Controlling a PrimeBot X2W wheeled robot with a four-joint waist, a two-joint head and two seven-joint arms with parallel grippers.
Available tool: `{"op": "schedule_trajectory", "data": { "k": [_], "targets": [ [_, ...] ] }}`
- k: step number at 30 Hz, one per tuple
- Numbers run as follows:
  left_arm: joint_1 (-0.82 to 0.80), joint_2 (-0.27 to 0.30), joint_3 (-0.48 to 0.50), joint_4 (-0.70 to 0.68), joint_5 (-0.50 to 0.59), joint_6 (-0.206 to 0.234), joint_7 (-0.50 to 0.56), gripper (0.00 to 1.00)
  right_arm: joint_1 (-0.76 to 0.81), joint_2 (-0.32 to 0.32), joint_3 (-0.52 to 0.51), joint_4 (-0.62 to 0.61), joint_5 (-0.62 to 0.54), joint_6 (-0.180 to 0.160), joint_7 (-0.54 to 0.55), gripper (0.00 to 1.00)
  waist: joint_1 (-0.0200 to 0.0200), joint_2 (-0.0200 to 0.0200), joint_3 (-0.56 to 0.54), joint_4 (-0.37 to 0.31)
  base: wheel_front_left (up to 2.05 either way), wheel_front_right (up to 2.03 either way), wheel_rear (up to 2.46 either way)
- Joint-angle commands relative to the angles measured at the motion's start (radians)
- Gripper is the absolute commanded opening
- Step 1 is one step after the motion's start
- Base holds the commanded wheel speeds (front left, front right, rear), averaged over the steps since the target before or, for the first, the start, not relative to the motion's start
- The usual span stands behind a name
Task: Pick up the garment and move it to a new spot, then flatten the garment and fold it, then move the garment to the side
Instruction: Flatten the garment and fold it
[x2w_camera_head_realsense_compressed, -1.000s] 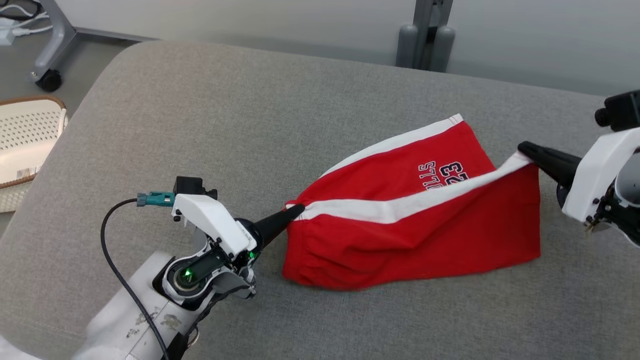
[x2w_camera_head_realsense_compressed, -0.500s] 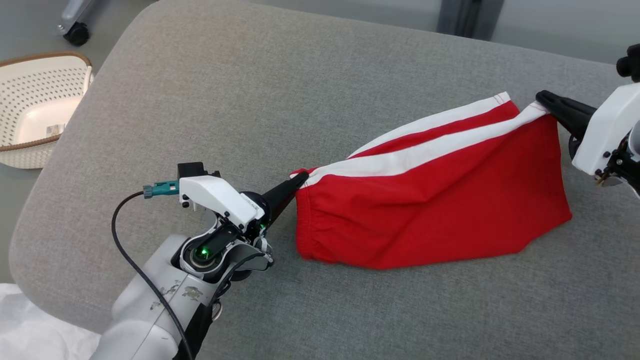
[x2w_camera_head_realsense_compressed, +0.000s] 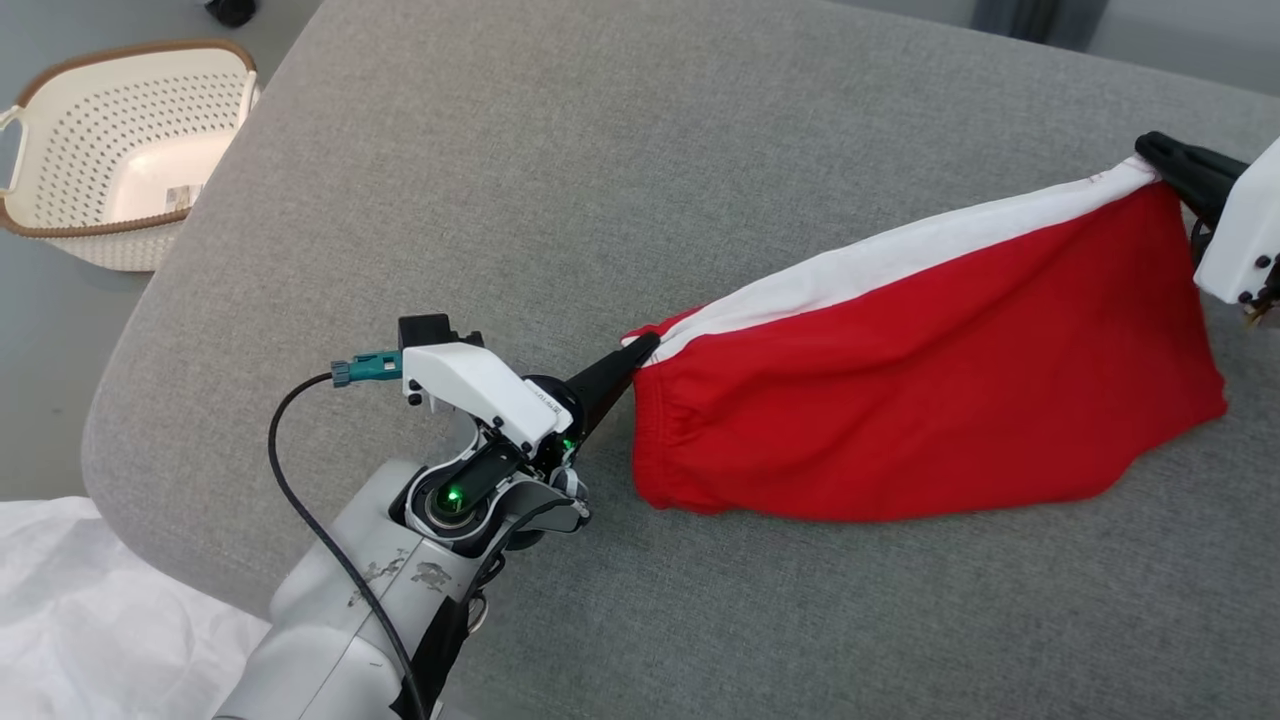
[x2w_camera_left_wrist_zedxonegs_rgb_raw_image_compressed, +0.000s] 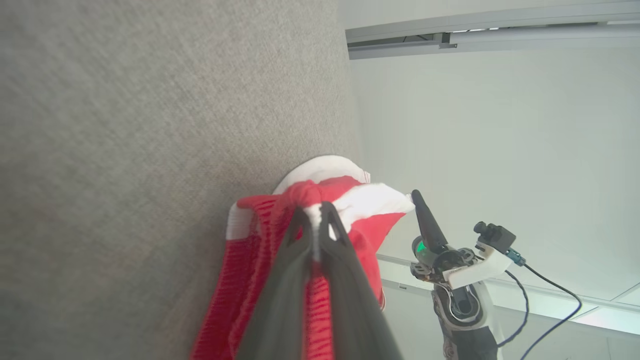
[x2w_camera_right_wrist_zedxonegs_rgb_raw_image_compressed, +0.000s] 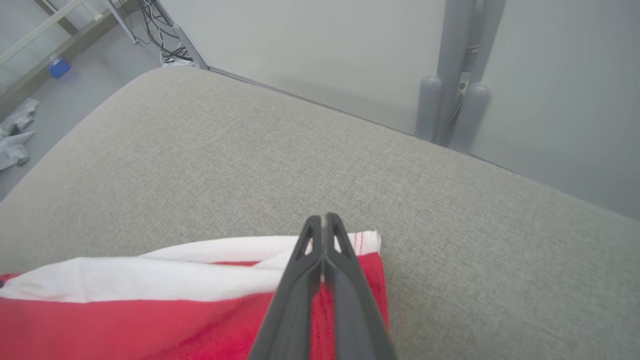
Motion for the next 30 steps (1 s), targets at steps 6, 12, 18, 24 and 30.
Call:
{"op": "schedule_trajectory", "data": {
  "k": [6, 12, 18, 24, 30],
  "targets": [
    [-0.027, -0.002, -0.016, -0.029, -0.018, -0.009, -0.019, 0.0, -0.042, -0.007, 0.021, 0.019, -0.029, 0.001, -0.001, 0.0, 0.0, 0.0, 0.038, 0.032, 0.0, 0.0, 0.0],
    [-0.03, -0.002, -0.05, -0.08, -0.051, -0.01, -0.064, 0.0, -0.062, -0.011, 0.033, 0.05, -0.057, 0.001, -0.007, 0.0, 0.0, 0.0, 0.064, 0.046, 0.0, 0.0, 0.0],
    [-0.034, -0.002, -0.086, -0.095, -0.071, -0.01, -0.096, 0.0, -0.059, -0.001, 0.036, 0.094, -0.035, 0.0, -0.034, 0.48, 0.0, 0.0, 0.071, 0.051, 0.0, 0.0, 0.0],
    [-0.052, -0.002, -0.115, -0.062, -0.06, -0.01, -0.128, 0.9, -0.051, 0.027, 0.04, 0.149, -0.026, 0.0, -0.054, 1.0, 0.0, 0.0, 0.066, 0.044, 0.0, 0.0, 0.0],
    [-0.068, -0.001, -0.134, -0.001, -0.048, -0.01, -0.174, 1.0, -0.03, 0.03, 0.042, 0.163, -0.026, 0.0, -0.092, 1.0, 0.0, 0.0, 0.035, 0.025, 0.0, 0.0, 0.0]
  ]
}}
